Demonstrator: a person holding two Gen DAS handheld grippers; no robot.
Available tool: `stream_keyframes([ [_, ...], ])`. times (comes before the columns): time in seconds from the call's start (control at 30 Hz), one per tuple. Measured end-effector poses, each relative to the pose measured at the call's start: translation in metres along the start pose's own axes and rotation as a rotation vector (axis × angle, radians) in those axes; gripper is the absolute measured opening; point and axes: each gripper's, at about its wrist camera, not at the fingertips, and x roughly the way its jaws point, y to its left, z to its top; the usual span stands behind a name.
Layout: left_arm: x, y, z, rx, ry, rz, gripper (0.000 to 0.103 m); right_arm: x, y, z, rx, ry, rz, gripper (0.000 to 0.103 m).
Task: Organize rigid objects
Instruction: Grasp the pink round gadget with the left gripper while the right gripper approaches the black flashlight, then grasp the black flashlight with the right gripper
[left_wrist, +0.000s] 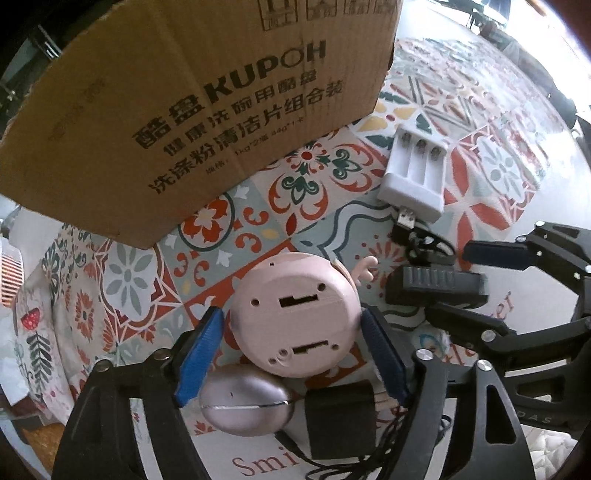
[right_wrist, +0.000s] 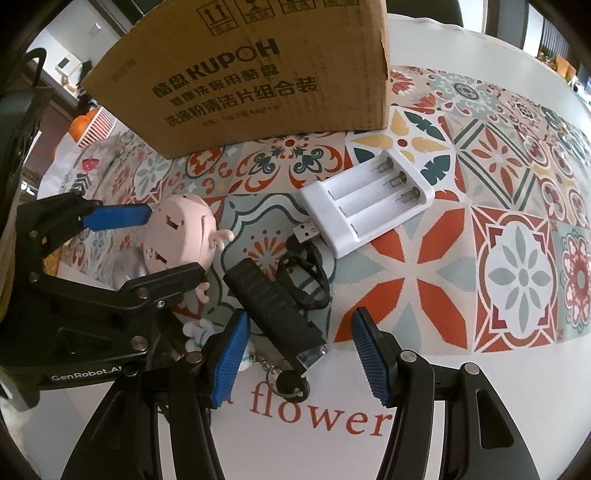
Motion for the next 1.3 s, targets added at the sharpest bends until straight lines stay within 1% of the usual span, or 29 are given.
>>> stream_keyframes([
  [0.13,0.011,0.004,0.010,-0.005,0.024,-0.023,0.080,0.003,0.003,0.001,-0.016,-0.005,-0.044,0.058],
  [0.3,0.023,0.003,0.021,-0.028,0.030,-0.050,0.080,0.006,0.003,0.004,-0.011,-0.019,-0.072,0.052],
  [0.4,0.030,0.002,0.023,-0.032,0.033,-0.075,0.078,0.006,0.000,0.003,-0.014,-0.031,-0.084,0.045],
  [0.47,0.033,0.000,0.024,-0.036,0.035,-0.089,0.072,0.005,-0.002,0.001,-0.016,-0.039,-0.086,0.043],
  [0.5,0.034,0.000,0.024,-0.044,0.027,-0.101,0.073,0.005,-0.002,0.001,-0.014,-0.044,-0.083,0.042],
  [0.6,0.034,-0.004,0.023,-0.037,0.002,-0.094,0.073,0.001,-0.005,-0.004,-0.016,-0.055,-0.076,0.036],
  [0.63,0.033,-0.007,0.018,-0.034,-0.003,-0.095,0.072,-0.001,-0.005,-0.005,-0.020,-0.065,-0.079,0.034],
  [0.7,0.033,-0.009,0.015,-0.029,-0.007,-0.094,0.072,-0.003,-0.005,-0.008,-0.032,-0.081,-0.084,0.032],
  [0.73,0.032,-0.014,0.005,-0.027,-0.010,-0.092,0.072,-0.004,-0.005,-0.010,-0.033,-0.079,-0.077,0.030],
  [0.83,0.032,-0.019,-0.001,-0.020,-0.012,-0.088,0.072,-0.005,-0.005,-0.014,-0.044,-0.073,-0.069,0.028],
  [0.93,0.031,-0.022,-0.006,-0.028,-0.015,-0.088,0.073,-0.002,-0.004,-0.016,-0.041,-0.032,-0.027,0.029],
  [0.97,0.032,-0.023,-0.012,-0.030,-0.015,-0.087,0.073,-0.001,-0.003,-0.017,-0.041,-0.028,-0.024,0.032],
  [1.07,0.027,-0.025,-0.023,-0.045,-0.014,-0.088,0.073,-0.001,-0.001,-0.015,-0.049,-0.014,-0.044,0.037],
  [1.17,0.026,-0.014,-0.025,-0.061,-0.019,-0.085,0.073,-0.003,0.000,-0.010,-0.072,-0.025,-0.064,0.037],
  [1.3,0.029,-0.003,-0.020,-0.093,-0.025,-0.083,0.073,0.002,0.007,-0.005,-0.116,-0.030,-0.072,0.037],
])
